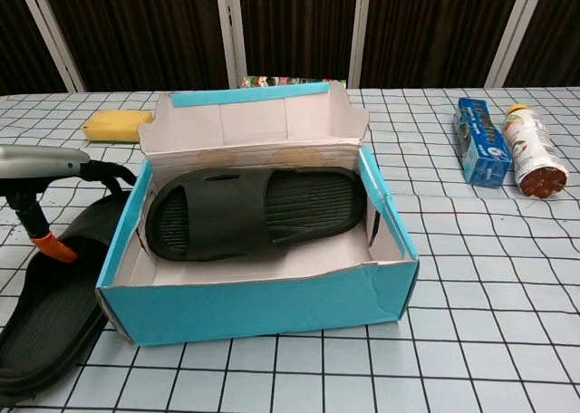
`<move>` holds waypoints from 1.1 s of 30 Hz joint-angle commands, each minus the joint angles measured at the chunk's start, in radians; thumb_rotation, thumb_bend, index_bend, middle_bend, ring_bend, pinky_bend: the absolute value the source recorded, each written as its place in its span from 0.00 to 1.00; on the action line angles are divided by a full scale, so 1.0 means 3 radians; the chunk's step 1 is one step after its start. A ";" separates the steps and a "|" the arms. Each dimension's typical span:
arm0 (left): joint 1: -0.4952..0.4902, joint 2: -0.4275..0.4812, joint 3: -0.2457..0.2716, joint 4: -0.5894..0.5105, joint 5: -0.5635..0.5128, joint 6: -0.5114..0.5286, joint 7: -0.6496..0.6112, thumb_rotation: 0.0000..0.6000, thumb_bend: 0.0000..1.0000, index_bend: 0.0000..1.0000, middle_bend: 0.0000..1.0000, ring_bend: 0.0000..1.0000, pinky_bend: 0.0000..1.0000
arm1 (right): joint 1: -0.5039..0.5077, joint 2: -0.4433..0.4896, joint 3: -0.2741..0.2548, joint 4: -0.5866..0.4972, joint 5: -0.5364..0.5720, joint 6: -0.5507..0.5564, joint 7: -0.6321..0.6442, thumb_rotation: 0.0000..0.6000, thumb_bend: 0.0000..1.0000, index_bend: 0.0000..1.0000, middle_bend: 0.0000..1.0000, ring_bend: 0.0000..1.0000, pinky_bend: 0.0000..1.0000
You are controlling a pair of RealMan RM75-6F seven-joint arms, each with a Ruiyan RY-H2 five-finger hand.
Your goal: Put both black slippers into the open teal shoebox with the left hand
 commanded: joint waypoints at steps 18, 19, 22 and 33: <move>-0.0034 -0.0070 0.0103 0.0032 -0.0156 0.0276 0.0305 1.00 0.22 0.38 0.38 0.02 0.08 | -0.0005 0.0010 -0.0007 -0.0018 -0.0012 0.0008 -0.0001 1.00 0.36 0.24 0.16 0.20 0.09; -0.0033 -0.0070 0.0104 0.0033 -0.0154 0.0286 0.0311 1.00 0.23 0.40 0.40 0.03 0.08 | -0.0005 0.0009 -0.0007 -0.0019 -0.0011 0.0008 -0.0003 1.00 0.36 0.24 0.16 0.20 0.09; -0.0023 -0.0065 0.0103 0.0034 -0.0138 0.0343 0.0329 1.00 0.25 0.45 0.44 0.04 0.08 | -0.0005 0.0011 -0.0007 -0.0021 -0.0008 0.0005 -0.0001 1.00 0.36 0.24 0.16 0.20 0.09; 0.0086 0.0323 0.0054 -0.0208 0.0004 0.0586 0.0243 1.00 0.31 0.53 0.51 0.07 0.08 | -0.0009 0.0019 -0.0011 -0.0026 -0.0023 0.0015 0.0021 1.00 0.36 0.24 0.16 0.20 0.09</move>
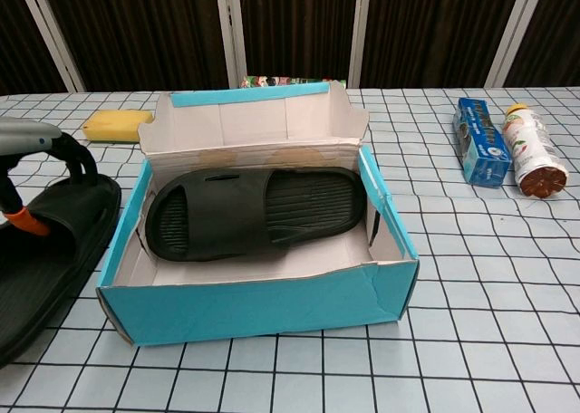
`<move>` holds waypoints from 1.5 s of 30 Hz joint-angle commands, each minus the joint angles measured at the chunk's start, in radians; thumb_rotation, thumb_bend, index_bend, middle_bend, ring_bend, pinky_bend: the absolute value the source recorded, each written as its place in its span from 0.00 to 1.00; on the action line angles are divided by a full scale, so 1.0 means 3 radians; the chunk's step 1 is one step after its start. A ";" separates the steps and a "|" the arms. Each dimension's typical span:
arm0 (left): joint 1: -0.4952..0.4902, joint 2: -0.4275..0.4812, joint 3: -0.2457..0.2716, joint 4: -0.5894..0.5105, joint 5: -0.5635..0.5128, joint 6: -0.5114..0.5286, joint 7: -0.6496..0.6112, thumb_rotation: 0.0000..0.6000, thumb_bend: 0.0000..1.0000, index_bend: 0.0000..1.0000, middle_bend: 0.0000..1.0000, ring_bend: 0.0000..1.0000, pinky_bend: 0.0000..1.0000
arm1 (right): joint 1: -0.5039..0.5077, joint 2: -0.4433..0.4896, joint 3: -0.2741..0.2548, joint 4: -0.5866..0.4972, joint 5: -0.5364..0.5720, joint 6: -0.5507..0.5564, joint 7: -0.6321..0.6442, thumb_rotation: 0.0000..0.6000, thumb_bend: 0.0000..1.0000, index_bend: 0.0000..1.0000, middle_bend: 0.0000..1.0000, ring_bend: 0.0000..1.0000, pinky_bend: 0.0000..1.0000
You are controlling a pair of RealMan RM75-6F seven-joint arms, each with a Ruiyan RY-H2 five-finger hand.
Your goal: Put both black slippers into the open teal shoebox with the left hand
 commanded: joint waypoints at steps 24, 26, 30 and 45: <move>-0.0280 0.0903 -0.0524 -0.1328 0.2133 0.0926 0.1242 1.00 0.33 0.53 0.48 0.07 0.09 | -0.0017 0.0033 -0.0005 0.0005 -0.0033 0.0032 0.0123 1.00 0.36 0.24 0.16 0.20 0.09; -0.0381 0.0809 -0.0539 -0.1350 0.2162 0.0775 0.1418 1.00 0.33 0.53 0.49 0.07 0.09 | -0.0018 0.0035 -0.0006 0.0011 -0.0033 0.0032 0.0134 1.00 0.36 0.24 0.16 0.20 0.09; -0.0571 0.0549 -0.0526 -0.1330 0.2148 0.0442 0.1742 1.00 0.33 0.53 0.49 0.07 0.09 | -0.0022 0.0043 -0.0006 0.0016 -0.0032 0.0033 0.0157 1.00 0.36 0.24 0.16 0.20 0.09; -0.0851 -0.0317 -0.0429 -0.0862 0.2127 0.0057 0.1844 1.00 0.33 0.53 0.49 0.07 0.10 | -0.0033 0.0054 0.0007 0.0044 0.0001 0.0035 0.0214 1.00 0.36 0.24 0.16 0.20 0.09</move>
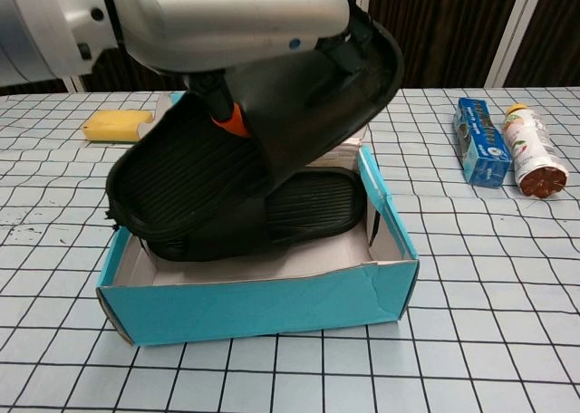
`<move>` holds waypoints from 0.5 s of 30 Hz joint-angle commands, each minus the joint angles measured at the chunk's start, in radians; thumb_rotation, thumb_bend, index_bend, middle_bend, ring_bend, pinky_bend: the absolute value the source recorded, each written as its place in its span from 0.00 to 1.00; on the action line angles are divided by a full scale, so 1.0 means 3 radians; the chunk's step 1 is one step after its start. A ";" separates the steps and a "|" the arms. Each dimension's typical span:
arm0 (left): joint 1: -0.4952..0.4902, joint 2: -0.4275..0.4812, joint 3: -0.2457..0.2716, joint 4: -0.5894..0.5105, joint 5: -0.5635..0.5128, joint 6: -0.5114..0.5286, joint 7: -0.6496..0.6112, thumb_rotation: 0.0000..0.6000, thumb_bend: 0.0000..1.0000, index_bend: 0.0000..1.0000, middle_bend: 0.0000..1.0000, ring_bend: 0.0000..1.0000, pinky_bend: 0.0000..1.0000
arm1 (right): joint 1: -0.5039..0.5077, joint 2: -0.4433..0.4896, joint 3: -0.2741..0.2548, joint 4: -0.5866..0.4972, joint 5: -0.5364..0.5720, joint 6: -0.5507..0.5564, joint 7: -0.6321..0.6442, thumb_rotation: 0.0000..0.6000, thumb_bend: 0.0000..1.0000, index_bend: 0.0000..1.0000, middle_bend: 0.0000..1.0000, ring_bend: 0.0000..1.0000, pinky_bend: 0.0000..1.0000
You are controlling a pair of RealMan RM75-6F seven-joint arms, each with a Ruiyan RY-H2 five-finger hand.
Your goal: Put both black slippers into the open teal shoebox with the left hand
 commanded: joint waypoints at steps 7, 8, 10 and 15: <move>-0.0097 -0.0372 0.0137 0.0509 0.0172 -0.0104 -0.0260 1.00 0.33 0.53 0.49 0.07 0.10 | 0.0000 -0.0002 0.0004 -0.0001 0.0020 -0.0011 -0.0018 1.00 0.36 0.24 0.16 0.20 0.09; -0.0106 -0.0401 0.0150 0.0547 0.0204 -0.0105 -0.0308 1.00 0.33 0.53 0.49 0.07 0.10 | 0.0001 -0.0003 0.0005 -0.0001 0.0023 -0.0015 -0.0020 1.00 0.36 0.24 0.16 0.20 0.09; -0.0123 -0.0448 0.0179 0.0614 0.0263 -0.0111 -0.0407 1.00 0.33 0.53 0.49 0.07 0.10 | 0.0004 -0.0004 0.0008 0.0000 0.0031 -0.0022 -0.0022 1.00 0.36 0.24 0.16 0.20 0.09; -0.0142 -0.0517 0.0262 0.0731 0.0382 -0.0129 -0.0571 1.00 0.33 0.53 0.49 0.07 0.10 | 0.0006 -0.0005 0.0008 -0.0001 0.0037 -0.0032 -0.0032 1.00 0.36 0.24 0.16 0.20 0.09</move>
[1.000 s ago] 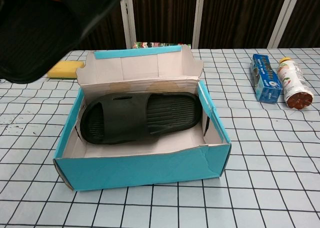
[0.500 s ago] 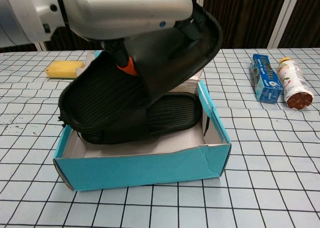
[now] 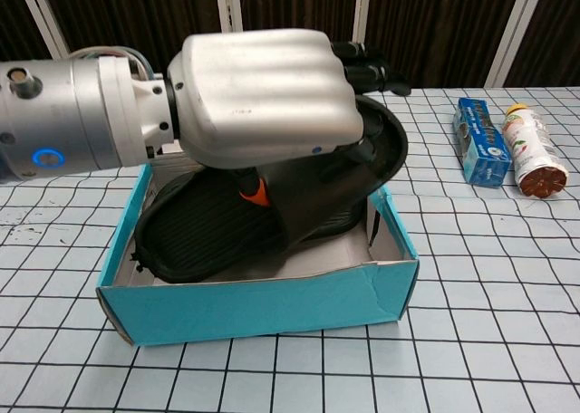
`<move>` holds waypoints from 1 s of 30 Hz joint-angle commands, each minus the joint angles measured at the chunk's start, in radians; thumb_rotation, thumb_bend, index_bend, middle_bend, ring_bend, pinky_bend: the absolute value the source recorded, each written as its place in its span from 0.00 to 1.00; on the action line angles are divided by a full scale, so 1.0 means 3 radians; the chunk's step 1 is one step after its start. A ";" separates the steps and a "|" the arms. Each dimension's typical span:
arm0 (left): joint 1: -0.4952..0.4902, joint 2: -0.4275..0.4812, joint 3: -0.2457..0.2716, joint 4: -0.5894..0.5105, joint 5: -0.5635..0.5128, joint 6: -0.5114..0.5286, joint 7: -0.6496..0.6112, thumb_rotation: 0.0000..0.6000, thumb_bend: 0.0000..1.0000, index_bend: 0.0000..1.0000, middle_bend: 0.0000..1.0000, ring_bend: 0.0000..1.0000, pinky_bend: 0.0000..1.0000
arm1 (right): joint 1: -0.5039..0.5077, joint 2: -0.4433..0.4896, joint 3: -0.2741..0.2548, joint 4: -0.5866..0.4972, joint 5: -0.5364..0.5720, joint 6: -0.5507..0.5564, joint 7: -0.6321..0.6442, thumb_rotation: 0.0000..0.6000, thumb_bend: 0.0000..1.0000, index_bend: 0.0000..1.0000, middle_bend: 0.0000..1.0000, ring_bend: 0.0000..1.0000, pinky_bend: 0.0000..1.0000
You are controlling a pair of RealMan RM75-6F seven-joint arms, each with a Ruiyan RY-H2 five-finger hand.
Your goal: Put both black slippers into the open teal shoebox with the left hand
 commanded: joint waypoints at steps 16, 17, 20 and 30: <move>-0.0029 -0.0138 0.0270 0.0300 0.0197 -0.0151 -0.0486 1.00 0.34 0.53 0.45 0.07 0.10 | 0.0006 -0.0004 -0.0003 -0.0020 0.0012 -0.0022 -0.0052 1.00 0.36 0.24 0.16 0.20 0.09; -0.0032 -0.0165 0.0284 0.0342 0.0210 -0.0156 -0.0521 1.00 0.34 0.53 0.44 0.07 0.10 | 0.0005 -0.0005 -0.0002 -0.0021 0.0018 -0.0024 -0.0056 1.00 0.36 0.24 0.16 0.20 0.09; -0.0052 -0.0264 0.0323 0.0482 0.0214 -0.0218 -0.0661 1.00 0.34 0.52 0.43 0.07 0.10 | 0.0010 -0.0008 0.0002 -0.0018 0.0039 -0.0039 -0.0073 1.00 0.36 0.24 0.16 0.20 0.09; -0.0119 -0.0445 0.0331 0.0781 0.0214 -0.0287 -0.0998 1.00 0.34 0.51 0.42 0.07 0.25 | 0.0011 -0.0011 0.0011 -0.0014 0.0069 -0.0048 -0.0088 1.00 0.36 0.24 0.16 0.20 0.09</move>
